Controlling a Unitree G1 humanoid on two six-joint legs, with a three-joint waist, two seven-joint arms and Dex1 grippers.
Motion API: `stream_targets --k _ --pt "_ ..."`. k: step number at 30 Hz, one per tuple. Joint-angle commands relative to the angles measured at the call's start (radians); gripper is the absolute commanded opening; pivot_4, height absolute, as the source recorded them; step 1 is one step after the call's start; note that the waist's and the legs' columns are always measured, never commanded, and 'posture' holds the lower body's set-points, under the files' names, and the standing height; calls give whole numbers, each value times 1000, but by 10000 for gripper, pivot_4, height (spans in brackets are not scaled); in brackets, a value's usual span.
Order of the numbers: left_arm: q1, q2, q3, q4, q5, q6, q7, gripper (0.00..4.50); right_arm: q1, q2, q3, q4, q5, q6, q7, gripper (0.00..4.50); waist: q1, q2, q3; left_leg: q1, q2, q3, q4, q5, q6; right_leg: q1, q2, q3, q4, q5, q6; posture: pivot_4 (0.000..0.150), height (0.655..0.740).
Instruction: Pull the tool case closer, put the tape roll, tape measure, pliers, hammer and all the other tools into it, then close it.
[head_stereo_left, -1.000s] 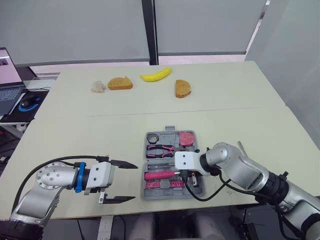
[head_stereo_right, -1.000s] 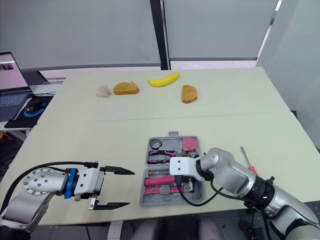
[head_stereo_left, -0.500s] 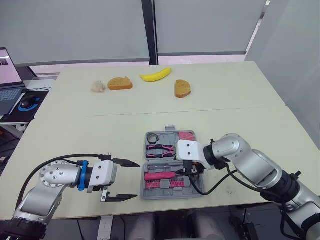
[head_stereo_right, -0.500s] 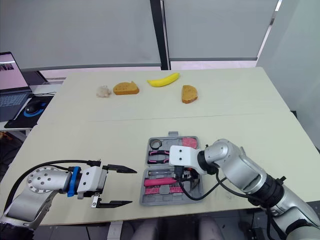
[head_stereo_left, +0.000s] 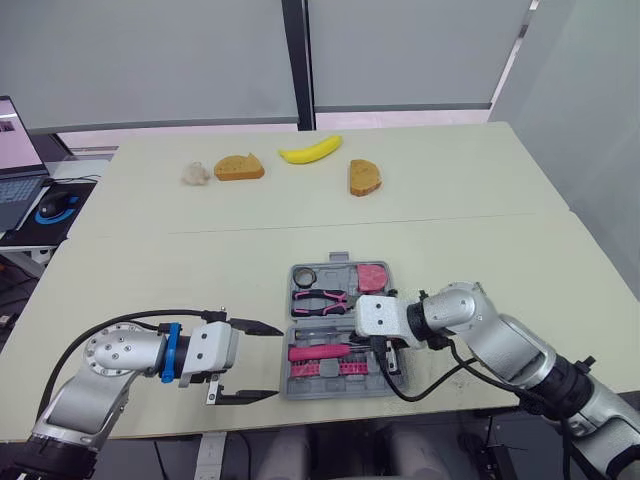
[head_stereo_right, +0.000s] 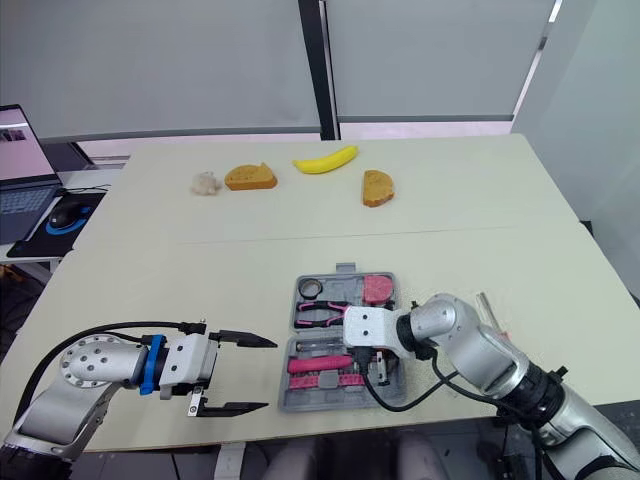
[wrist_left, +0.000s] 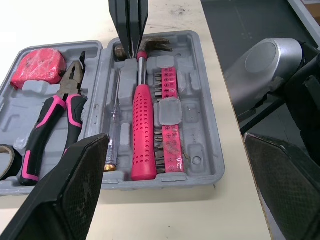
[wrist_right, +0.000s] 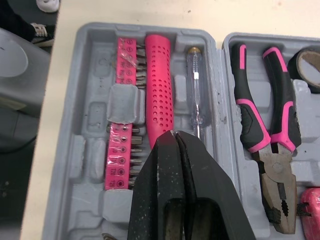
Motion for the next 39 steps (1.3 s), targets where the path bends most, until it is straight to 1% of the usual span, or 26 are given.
stream_targets --k 1,8,15,24,29,34,37,39 --pt "0 1 3 -30 -5 -7 1 45000 1 37 25 35 -33 -36 -18 144 0 0 0 0 0 0 0 0 0 0 0 0 0 0 0 1500 7400" --pt "-8 -4 -3 -31 -7 -3 2 45000 -1 77 61 114 -88 -62 -23 144 0 0 0 0 0 0 0 0 0 0 0 0 0 0 0 1500 7400" --pt "-8 -9 -4 -34 -10 1 7 45000 24 50 108 188 -161 -103 -8 144 0 -1 -1 1 0 0 0 0 0 1 0 0 0 0 0 1500 7400" --pt "3 -20 15 -46 -39 19 14 45000 40 67 104 203 -201 -149 -7 144 1 -5 -5 4 0 0 0 0 0 3 0 0 0 0 0 1500 7400" --pt "-6 -26 23 -44 -46 23 23 45000 30 83 57 160 -175 -177 4 144 0 -5 -5 5 0 0 0 0 0 3 1 0 0 0 0 1500 7400" --pt "-10 -26 28 -38 -56 29 27 45000 21 65 -26 65 -130 -175 28 144 1 -5 -5 3 0 0 0 0 0 2 0 1 0 0 0 1500 7400" --pt "-48 -40 38 -9 -62 34 41 45000 26 52 -138 1 -81 -145 4 144 2 -5 -5 2 0 0 0 0 0 2 0 0 0 0 0 1500 7400" --pt "-65 -51 56 7 -69 43 62 45000 40 20 -218 -30 -47 -131 3 144 4 -5 -5 2 0 -1 0 0 0 2 0 0 0 0 0 1500 7400"
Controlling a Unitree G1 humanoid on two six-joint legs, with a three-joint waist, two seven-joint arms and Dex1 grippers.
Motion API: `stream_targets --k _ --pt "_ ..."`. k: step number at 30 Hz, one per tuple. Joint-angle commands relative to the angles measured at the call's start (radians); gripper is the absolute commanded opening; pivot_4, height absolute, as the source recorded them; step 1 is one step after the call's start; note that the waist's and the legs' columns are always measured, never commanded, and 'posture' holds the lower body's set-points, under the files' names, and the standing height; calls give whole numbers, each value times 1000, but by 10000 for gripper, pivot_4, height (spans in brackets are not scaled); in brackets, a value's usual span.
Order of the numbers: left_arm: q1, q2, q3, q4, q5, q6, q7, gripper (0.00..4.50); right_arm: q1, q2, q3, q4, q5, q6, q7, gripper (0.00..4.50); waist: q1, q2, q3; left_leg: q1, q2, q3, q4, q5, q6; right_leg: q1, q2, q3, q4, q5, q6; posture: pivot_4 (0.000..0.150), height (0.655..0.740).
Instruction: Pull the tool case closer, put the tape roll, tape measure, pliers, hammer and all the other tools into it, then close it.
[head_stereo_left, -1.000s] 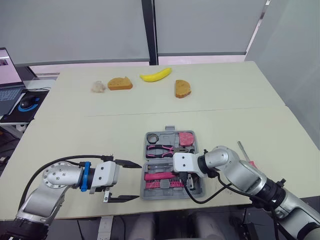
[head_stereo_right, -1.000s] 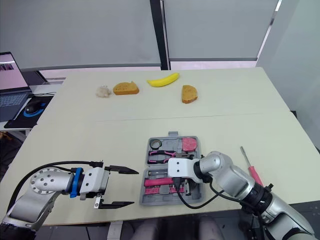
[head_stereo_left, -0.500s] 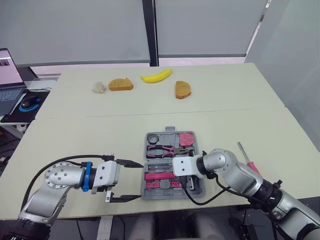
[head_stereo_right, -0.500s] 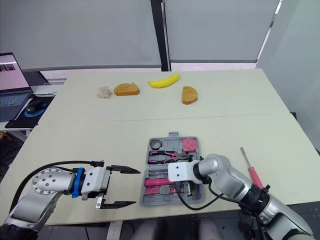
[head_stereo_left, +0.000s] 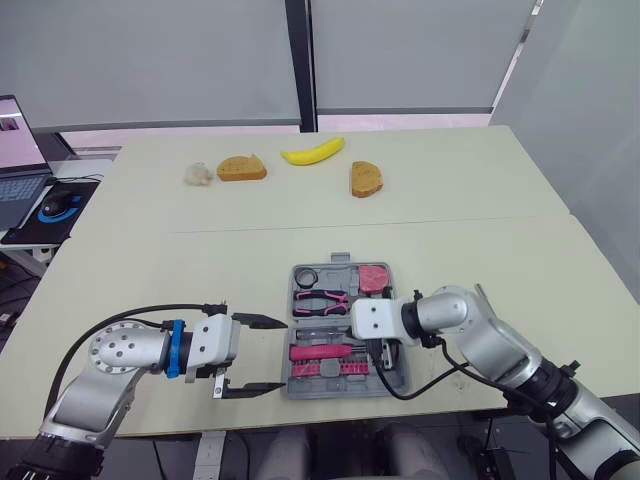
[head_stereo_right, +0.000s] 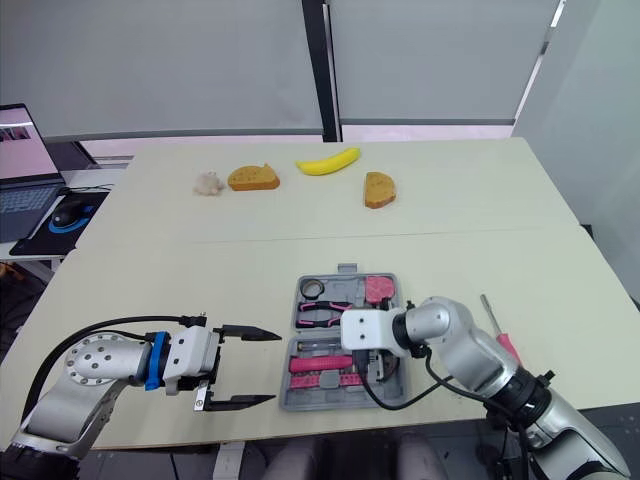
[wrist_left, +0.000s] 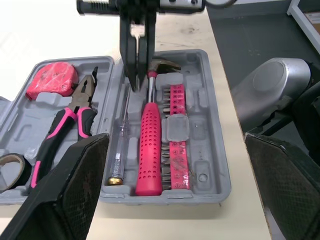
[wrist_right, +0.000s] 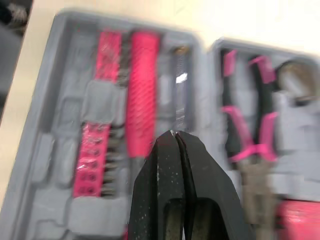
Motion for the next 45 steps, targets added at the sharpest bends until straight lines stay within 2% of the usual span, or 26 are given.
stream_targets --k 1,8,13,19,22,26,32,40,45 --pt "-21 -15 69 8 -41 23 49 45000 26 -62 -169 -89 72 20 -6 144 1 0 0 0 0 0 0 0 0 0 0 0 0 0 0 1500 7400" --pt "56 -2 218 14 -99 130 126 45000 211 -137 -527 -135 185 33 -102 144 0 0 0 -1 0 1 -1 0 0 -1 -1 1 -1 0 0 1500 7400" --pt "127 -38 341 81 -90 136 224 45000 448 -150 -817 -164 202 15 -205 144 5 0 0 -1 0 1 -1 0 0 0 -1 1 -1 0 0 1500 7400" --pt "206 -105 447 166 -82 123 333 45000 682 -97 -1134 -152 268 -11 -270 144 16 -1 0 0 0 2 0 0 0 1 -2 1 -1 0 0 1500 7400" --pt "227 -135 484 211 -72 100 380 45000 761 -70 -1214 -142 306 -31 -271 144 20 0 0 1 0 2 -1 0 0 1 -2 1 -1 0 0 1500 7400" --pt "283 -165 518 260 -68 89 417 45000 858 -16 -1278 -132 344 -44 -286 7632 21 -1 -1 2 0 2 -1 0 0 2 -2 1 -1 0 0 1500 7400" --pt "391 -188 527 247 -63 78 420 45000 947 -14 -1256 -147 380 -58 -270 21413 21 0 -3 2 1 3 -1 0 0 2 -3 2 -2 0 0 1500 7400" --pt "412 -176 473 117 -51 92 397 45000 954 -83 -1201 -158 405 -28 -243 44854 30 -2 -4 2 0 4 -1 0 0 3 -4 1 -3 -1 -1 1500 7400" --pt "402 -173 444 34 -59 135 395 45000 928 -101 -1142 -207 425 84 -281 44854 31 -2 -5 2 0 4 -1 0 0 3 -4 1 -3 -1 -1 1500 7400"
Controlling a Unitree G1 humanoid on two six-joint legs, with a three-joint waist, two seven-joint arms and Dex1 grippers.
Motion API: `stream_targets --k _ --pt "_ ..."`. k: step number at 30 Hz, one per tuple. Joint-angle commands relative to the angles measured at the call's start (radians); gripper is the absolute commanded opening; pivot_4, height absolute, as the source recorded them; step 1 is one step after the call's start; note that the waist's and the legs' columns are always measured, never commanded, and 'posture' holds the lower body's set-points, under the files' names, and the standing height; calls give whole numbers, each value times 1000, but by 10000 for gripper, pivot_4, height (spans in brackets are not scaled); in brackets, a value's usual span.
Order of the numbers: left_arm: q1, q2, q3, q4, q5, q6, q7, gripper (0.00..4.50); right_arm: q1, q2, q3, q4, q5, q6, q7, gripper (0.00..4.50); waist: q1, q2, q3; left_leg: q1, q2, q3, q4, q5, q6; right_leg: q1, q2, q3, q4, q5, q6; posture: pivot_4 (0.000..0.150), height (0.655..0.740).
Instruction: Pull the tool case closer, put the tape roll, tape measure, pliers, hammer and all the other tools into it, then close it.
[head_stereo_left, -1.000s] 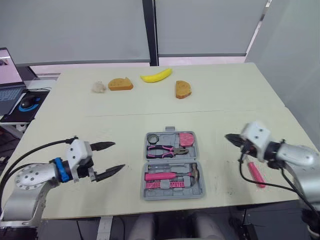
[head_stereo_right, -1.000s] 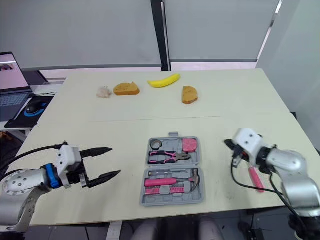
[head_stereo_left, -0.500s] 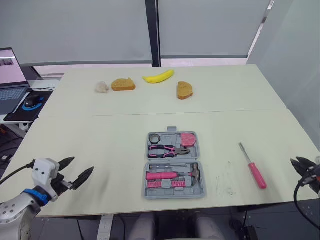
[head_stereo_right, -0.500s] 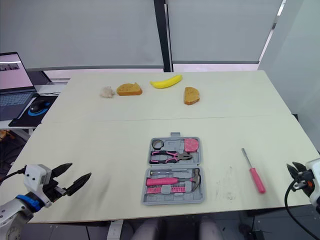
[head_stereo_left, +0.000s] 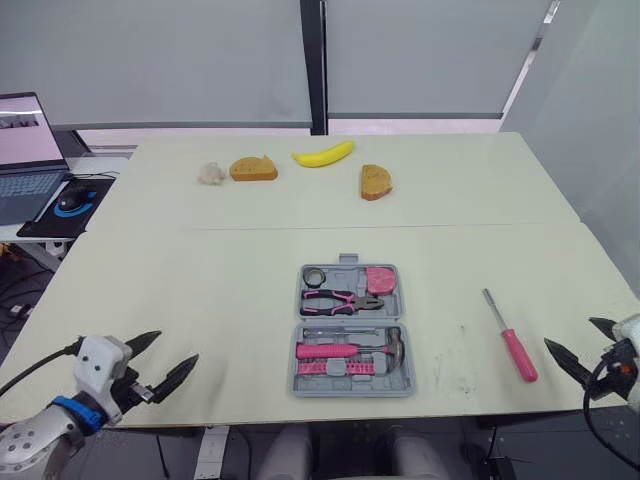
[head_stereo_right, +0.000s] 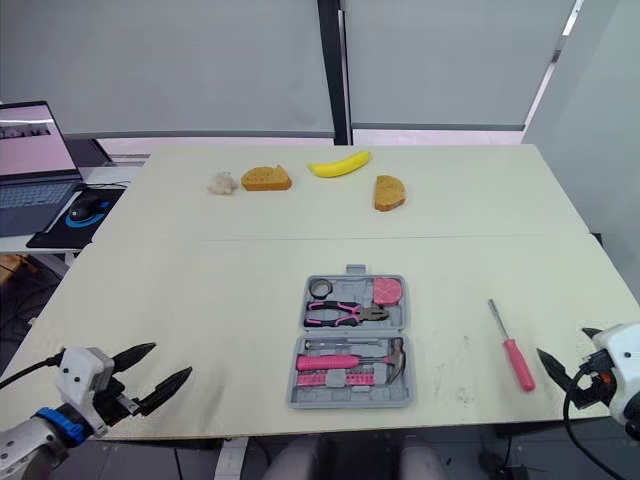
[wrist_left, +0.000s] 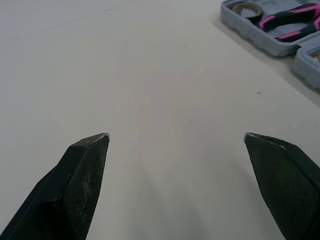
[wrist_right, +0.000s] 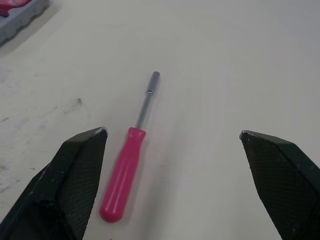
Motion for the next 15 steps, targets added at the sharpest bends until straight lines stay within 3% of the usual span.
stream_targets --k 1,8,15 --pt "-12 18 -13 -70 -10 25 -6 45000 -15 -23 34 -53 20 81 -28 44854 0 0 0 0 0 0 0 0 0 0 0 0 0 0 0 1500 7400" --pt "-84 93 -112 -211 -47 75 -134 45000 -134 -21 215 -1 -26 177 -122 44854 -3 -1 0 0 0 0 0 0 0 0 0 0 0 0 0 1500 7400" --pt "-255 165 -237 -328 -110 170 -233 45000 -303 7 342 130 -81 256 -246 44854 -5 0 0 -1 -1 0 0 0 0 -1 0 0 1 0 0 1500 7400"
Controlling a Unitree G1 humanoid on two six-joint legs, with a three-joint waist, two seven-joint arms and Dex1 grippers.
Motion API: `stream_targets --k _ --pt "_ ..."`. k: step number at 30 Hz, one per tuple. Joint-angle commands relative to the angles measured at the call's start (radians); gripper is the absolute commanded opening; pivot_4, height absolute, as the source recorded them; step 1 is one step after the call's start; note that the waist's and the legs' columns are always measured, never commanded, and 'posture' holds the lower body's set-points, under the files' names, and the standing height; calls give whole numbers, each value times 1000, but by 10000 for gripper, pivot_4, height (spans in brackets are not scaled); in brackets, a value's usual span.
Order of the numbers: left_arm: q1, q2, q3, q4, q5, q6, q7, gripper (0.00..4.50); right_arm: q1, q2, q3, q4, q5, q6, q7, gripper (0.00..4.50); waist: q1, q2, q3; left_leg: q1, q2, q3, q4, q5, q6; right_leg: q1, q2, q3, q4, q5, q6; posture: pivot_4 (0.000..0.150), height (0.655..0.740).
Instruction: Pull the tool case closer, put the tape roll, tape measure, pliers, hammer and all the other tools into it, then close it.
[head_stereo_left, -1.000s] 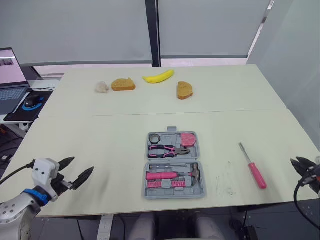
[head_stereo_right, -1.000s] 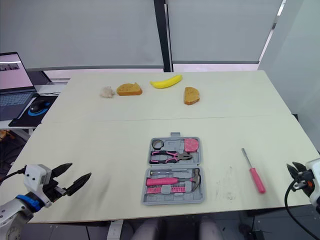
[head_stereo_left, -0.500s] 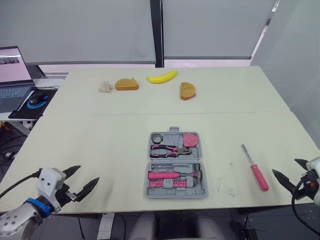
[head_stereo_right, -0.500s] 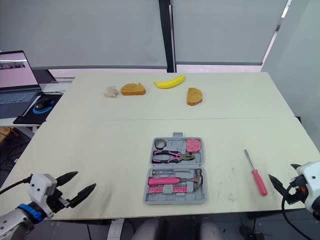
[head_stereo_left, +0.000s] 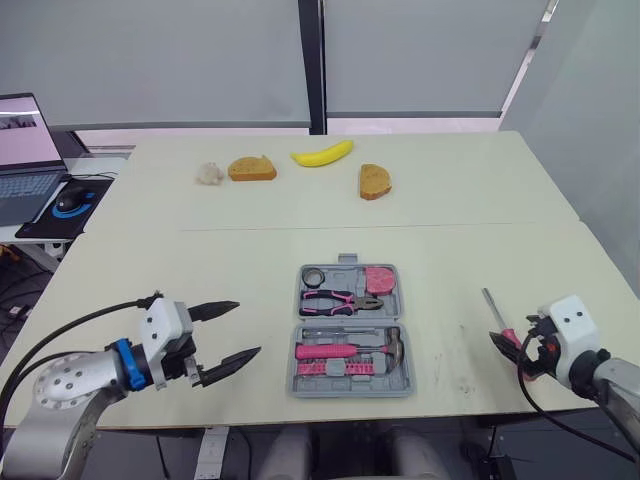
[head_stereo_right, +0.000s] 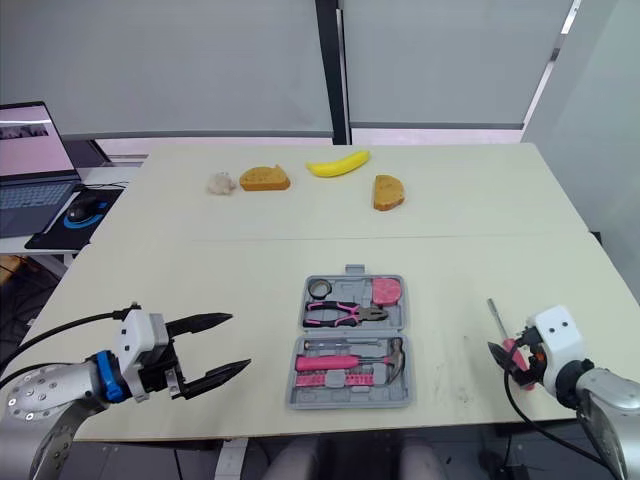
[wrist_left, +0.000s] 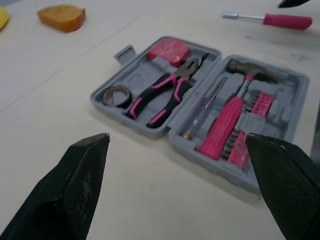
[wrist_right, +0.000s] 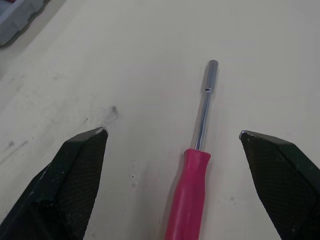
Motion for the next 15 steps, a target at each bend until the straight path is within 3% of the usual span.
stream_targets --k 1,6,9,12,15 --pt "-81 34 -59 -76 -38 39 -51 45000 -70 19 27 62 -37 45 -79 44854 -1 0 0 0 0 0 0 0 0 0 0 0 0 0 0 1500 7400" --pt "-166 36 -132 -115 -44 68 -85 45000 -119 44 52 138 -48 86 -126 44854 -4 1 0 0 0 0 0 0 0 0 0 0 0 0 0 1500 7400" --pt "-193 28 -158 -114 -34 63 -95 45000 -125 52 57 165 -51 92 -138 39656 -4 1 0 0 0 0 0 0 0 0 1 0 0 0 0 1500 7400" --pt "-199 30 -175 -103 -11 40 -109 45000 -127 56 53 169 -46 95 -138 28889 -4 1 0 0 0 0 0 0 0 0 1 0 1 0 0 1500 7400" --pt "-196 26 -182 -93 -3 22 -116 45000 -127 59 55 165 -43 102 -132 21622 -4 1 0 0 0 0 0 0 0 0 1 0 1 0 0 1500 7400"
